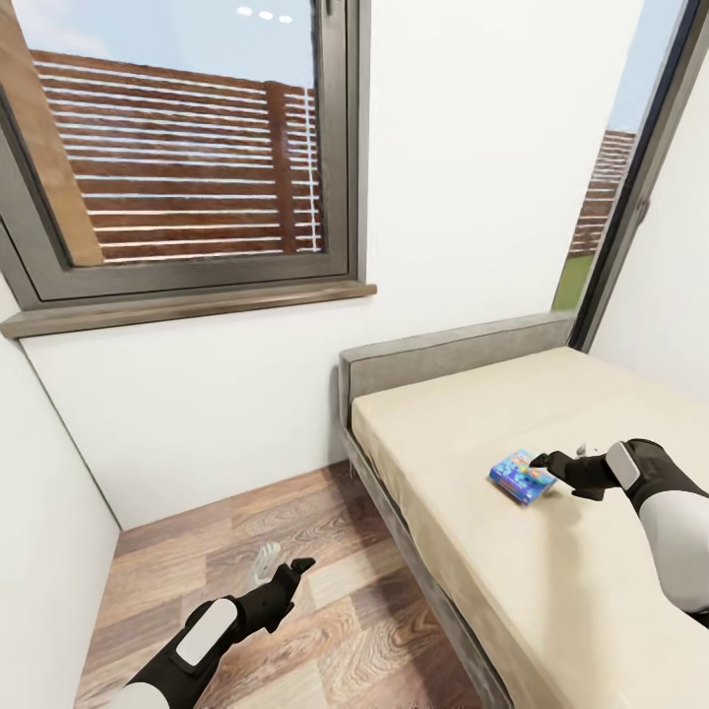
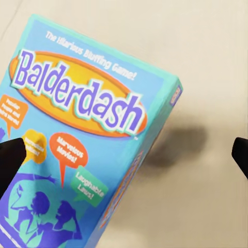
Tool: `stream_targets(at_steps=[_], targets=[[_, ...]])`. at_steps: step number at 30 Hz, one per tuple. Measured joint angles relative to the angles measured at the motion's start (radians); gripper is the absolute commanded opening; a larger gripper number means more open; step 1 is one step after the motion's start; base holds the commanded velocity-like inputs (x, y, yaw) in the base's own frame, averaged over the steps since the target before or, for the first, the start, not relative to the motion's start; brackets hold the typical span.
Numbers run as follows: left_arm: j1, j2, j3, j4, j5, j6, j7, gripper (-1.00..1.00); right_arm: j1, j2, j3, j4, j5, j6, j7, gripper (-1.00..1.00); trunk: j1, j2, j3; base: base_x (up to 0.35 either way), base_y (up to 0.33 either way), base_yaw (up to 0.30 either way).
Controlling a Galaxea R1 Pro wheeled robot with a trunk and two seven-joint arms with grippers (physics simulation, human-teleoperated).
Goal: Put all the toys in the child's room - the three board games (two on the bed and one on the table), the two jigsaw puzzles on the table, and the tennis ball on the table - inside the toy box on the table in the child's room.
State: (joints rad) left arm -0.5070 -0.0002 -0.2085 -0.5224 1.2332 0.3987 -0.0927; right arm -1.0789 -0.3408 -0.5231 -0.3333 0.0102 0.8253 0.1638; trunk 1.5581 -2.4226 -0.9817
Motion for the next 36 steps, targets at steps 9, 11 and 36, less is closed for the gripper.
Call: stream_targets(at_steps=[9, 11, 36], targets=[[0.000, 0.000, 0.000, 0.000, 0.000, 0.000, 0.000, 1.00, 0.000, 0.000, 0.000, -0.005, -0.001, -0.003, 0.006, 1.00, 0.000, 0.000, -0.010, 0.000, 0.000, 0.000], [0.000, 0.000, 0.000, 0.000, 0.000, 0.000, 0.000, 1.00, 0.000, 0.000, 0.000, -0.008, -0.001, -0.005, 0.007, 1.00, 0.000, 0.000, -0.011, 0.000, 0.000, 0.000], [0.000, 0.000, 0.000, 0.000, 0.000, 0.000, 0.000, 1.00, 0.005, 0.005, -0.001, -0.017, -0.004, -0.079, 0.013, 1.00, 0.000, 0.000, -0.014, 0.000, 0.000, 0.000]])
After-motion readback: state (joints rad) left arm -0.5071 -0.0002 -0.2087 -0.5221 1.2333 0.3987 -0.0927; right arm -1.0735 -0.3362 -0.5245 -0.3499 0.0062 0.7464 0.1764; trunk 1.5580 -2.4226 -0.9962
